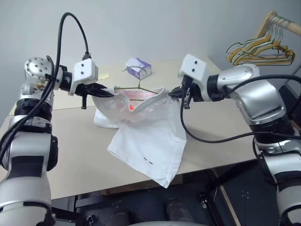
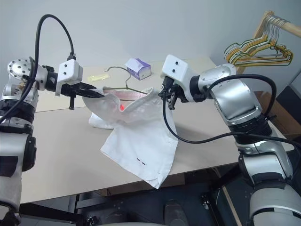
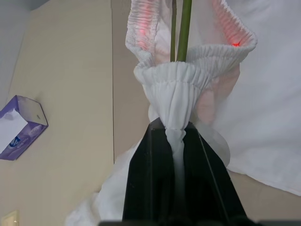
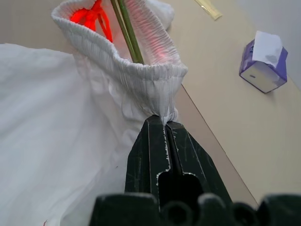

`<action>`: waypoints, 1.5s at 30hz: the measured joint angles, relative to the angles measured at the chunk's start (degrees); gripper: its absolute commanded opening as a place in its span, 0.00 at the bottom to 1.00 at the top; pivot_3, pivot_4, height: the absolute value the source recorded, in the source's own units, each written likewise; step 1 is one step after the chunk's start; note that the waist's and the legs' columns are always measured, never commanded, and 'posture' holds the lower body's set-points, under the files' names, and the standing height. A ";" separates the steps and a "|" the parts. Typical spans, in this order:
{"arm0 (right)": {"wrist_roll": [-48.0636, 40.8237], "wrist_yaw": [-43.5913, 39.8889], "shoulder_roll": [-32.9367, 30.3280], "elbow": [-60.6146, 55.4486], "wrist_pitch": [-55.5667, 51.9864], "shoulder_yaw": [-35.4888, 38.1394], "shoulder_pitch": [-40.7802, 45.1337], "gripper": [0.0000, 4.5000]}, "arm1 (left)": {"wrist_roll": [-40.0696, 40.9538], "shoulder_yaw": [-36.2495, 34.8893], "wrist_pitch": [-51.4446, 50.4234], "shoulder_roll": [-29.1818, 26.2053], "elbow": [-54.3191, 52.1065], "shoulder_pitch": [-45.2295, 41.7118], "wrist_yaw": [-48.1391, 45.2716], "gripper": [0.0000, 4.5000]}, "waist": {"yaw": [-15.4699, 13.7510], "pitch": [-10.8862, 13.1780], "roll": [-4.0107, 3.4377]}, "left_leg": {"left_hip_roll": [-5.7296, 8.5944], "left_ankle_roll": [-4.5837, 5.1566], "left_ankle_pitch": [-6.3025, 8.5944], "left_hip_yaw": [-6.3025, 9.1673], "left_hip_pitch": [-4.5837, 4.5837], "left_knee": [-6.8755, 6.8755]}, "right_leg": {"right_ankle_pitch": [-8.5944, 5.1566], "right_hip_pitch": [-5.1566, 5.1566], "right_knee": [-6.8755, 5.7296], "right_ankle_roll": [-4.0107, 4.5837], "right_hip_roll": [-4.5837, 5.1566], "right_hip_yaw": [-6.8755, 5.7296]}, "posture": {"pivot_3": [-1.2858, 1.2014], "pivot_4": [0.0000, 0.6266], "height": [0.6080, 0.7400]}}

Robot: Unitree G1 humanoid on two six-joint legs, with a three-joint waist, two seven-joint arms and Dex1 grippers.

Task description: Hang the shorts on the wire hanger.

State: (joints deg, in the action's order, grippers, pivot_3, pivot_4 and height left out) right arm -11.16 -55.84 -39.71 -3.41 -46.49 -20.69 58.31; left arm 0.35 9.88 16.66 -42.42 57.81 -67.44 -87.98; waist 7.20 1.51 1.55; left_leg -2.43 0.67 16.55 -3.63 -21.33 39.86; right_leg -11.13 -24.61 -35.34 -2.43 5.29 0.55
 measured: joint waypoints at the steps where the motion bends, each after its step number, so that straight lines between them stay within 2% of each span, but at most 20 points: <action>1: 0.22 0.07 0.39 0.03 0.24 0.00 0.00 0.01 | -0.03 -0.01 0.02 0.00 -0.01 0.02 0.02 0.00 | 0.00 0.00 0.00 | 0.00 0.00 0.00 0.00 0.00 0.00 | 0.00 0.00 -0.01 0.00 0.00 0.00 | 0.48 0.00 1.00; 7: 3.12 1.20 1.96 0.60 5.62 0.00 -0.41 0.01 | 0.11 -1.47 -0.41 -0.02 -0.66 0.73 -0.47 0.00 | 0.01 0.00 0.00 | -0.01 0.00 0.00 0.00 0.00 0.01 | 0.00 -0.01 -0.10 0.00 -0.01 0.00 | 0.48 0.00 1.00; 10: 4.93 1.17 2.11 1.22 10.00 -0.35 -1.39 0.16 | 0.11 -1.96 -0.54 0.01 -0.70 0.72 -0.61 0.00 | 0.05 0.00 0.00 | 0.00 0.00 0.00 0.00 0.00 0.01 | 0.00 -0.01 -0.09 0.00 0.00 0.00 | 0.48 0.00 1.00; 15: 6.83 -0.36 2.12 4.55 15.70 -0.73 -4.10 0.52 | -0.01 -1.96 -0.46 0.08 -0.69 0.71 -0.77 0.00 | 0.07 0.00 0.00 | 0.00 0.00 0.00 0.00 0.01 0.01 | 0.00 -0.01 -0.09 0.00 -0.01 0.00 | 0.48 0.00 1.00; 22: 7.42 -2.07 3.45 9.93 18.61 -0.35 -5.22 0.52 | 0.02 -2.12 -0.57 0.55 -0.70 0.71 -1.02 0.00 | 0.32 0.00 0.00 | 0.00 0.00 0.00 0.00 0.02 0.01 | 0.00 -0.01 -0.12 0.00 -0.02 0.01 | 0.48 0.00 1.00; 34: 5.20 -4.56 6.79 12.39 19.11 2.74 -5.73 0.52 | 1.38 -3.01 -0.52 1.33 -1.04 0.75 -3.27 0.00 | 0.57 0.00 0.00 | 0.00 -0.01 0.00 0.00 0.02 0.04 | 0.00 0.00 -0.16 0.00 0.00 0.01 | 0.47 0.00 1.00; 36: 4.65 -5.63 7.21 13.42 18.76 2.93 -5.34 0.44 | 1.77 -3.30 -0.51 1.33 -1.30 0.78 -3.67 0.00 | 0.71 0.00 0.00 | 0.00 0.00 0.00 0.01 0.02 0.04 | 0.00 0.00 -0.16 0.00 0.00 0.01 | 0.48 0.00 1.00; 38: 4.34 -6.57 7.32 14.26 18.89 3.04 -5.08 0.32 | 1.80 -3.36 -0.40 1.33 -1.75 0.83 -3.75 0.00 | 0.88 0.00 0.00 | 0.01 0.00 0.00 0.02 0.02 0.04 | 0.00 0.00 -0.16 0.00 0.00 0.01 | 0.48 0.00 1.00; 42: 4.31 -7.77 7.38 14.74 19.49 3.04 -5.08 0.03 | 1.81 -3.42 -0.21 1.33 -1.90 1.06 -3.52 0.00 | 1.36 0.00 0.00 | 0.00 0.00 0.00 0.02 0.02 0.04 | 0.00 0.00 -0.18 0.00 0.00 0.01 | 0.48 0.00 1.00; 45: 4.33 -7.84 7.46 14.86 19.49 3.05 -5.08 0.00 | 1.80 -3.50 0.72 1.31 -1.90 1.06 -2.86 0.00 | 1.53 0.00 0.00 | 0.00 -0.01 0.00 0.04 0.03 0.04 | 0.00 0.00 -0.20 0.00 0.00 0.01 | 0.47 0.00 1.00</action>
State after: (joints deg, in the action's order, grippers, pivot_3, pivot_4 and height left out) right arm -6.83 -63.68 -32.25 11.45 -27.01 -17.65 53.22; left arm 2.15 6.38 17.38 -41.11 55.91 -66.38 -90.84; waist 8.73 1.51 1.55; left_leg -2.43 0.66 16.54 -3.59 -21.30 39.90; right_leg -11.13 -24.61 -35.54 -2.43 5.29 0.57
